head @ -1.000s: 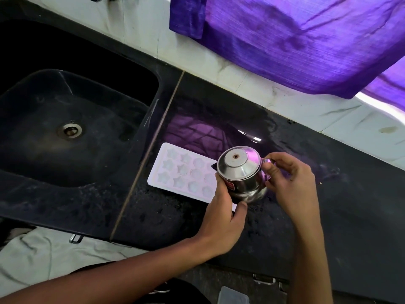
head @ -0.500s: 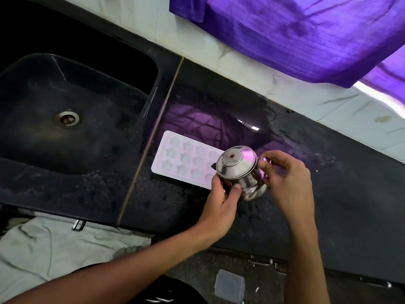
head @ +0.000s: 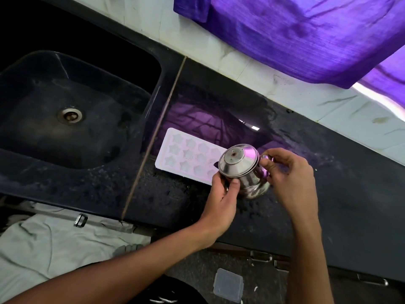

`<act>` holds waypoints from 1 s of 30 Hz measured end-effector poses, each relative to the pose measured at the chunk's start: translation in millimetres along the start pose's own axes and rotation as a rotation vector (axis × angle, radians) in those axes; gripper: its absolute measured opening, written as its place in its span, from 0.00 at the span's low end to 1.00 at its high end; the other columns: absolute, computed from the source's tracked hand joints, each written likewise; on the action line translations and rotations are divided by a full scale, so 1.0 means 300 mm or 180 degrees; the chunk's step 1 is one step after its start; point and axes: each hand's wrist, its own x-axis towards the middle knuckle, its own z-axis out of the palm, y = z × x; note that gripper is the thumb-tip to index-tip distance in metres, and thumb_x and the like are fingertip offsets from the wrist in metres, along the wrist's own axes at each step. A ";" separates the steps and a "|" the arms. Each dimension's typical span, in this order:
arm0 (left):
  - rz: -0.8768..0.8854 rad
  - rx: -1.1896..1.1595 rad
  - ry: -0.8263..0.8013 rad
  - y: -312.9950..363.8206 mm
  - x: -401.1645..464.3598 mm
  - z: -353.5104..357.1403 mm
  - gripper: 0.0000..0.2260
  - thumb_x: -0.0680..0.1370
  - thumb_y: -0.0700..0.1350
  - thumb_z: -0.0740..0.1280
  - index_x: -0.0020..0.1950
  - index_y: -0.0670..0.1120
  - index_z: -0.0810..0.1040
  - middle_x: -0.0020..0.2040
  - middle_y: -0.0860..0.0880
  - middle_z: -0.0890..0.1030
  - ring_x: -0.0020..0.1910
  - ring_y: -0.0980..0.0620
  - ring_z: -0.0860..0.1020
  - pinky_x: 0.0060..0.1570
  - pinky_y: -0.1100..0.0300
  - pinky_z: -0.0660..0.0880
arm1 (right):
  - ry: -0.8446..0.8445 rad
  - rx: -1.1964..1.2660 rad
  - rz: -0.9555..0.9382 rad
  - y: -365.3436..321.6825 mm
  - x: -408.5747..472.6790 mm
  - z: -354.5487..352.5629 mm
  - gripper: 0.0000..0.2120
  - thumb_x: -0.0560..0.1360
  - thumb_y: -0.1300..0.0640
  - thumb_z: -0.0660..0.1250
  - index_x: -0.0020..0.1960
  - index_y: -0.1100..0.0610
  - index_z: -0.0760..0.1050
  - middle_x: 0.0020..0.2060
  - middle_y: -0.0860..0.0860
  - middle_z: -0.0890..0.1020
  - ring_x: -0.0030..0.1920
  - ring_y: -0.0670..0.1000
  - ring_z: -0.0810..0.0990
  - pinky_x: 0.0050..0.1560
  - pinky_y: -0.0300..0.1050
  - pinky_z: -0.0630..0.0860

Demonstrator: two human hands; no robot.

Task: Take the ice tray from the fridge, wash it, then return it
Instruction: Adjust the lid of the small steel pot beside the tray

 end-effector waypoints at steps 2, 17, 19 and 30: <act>-0.0009 -0.0020 -0.0006 0.002 0.000 -0.003 0.13 0.83 0.46 0.57 0.68 0.51 0.64 0.56 0.64 0.73 0.54 0.72 0.71 0.45 0.82 0.67 | 0.0015 0.0001 -0.0011 -0.002 -0.004 0.001 0.06 0.74 0.57 0.69 0.44 0.45 0.78 0.38 0.40 0.81 0.42 0.45 0.81 0.46 0.55 0.80; 0.0046 0.0047 -0.0161 0.009 -0.014 -0.016 0.17 0.82 0.48 0.57 0.71 0.51 0.63 0.56 0.65 0.72 0.52 0.74 0.70 0.45 0.82 0.67 | 0.0092 0.0280 0.0057 0.029 -0.024 -0.002 0.05 0.73 0.55 0.70 0.43 0.44 0.78 0.39 0.42 0.82 0.44 0.45 0.81 0.46 0.57 0.80; 0.0062 0.0079 -0.0213 0.009 -0.013 -0.020 0.18 0.82 0.50 0.58 0.71 0.52 0.62 0.57 0.66 0.72 0.52 0.74 0.70 0.45 0.81 0.68 | 0.0126 0.0400 0.0053 0.036 -0.027 -0.005 0.04 0.73 0.55 0.70 0.43 0.46 0.79 0.39 0.44 0.82 0.43 0.46 0.82 0.45 0.58 0.80; 0.0377 0.0222 -0.0145 0.025 0.037 -0.015 0.30 0.75 0.64 0.60 0.71 0.48 0.64 0.67 0.52 0.73 0.65 0.59 0.71 0.66 0.61 0.67 | 0.0033 0.0748 -0.0069 0.009 0.036 -0.031 0.03 0.74 0.57 0.69 0.44 0.50 0.80 0.40 0.51 0.83 0.39 0.53 0.82 0.39 0.52 0.82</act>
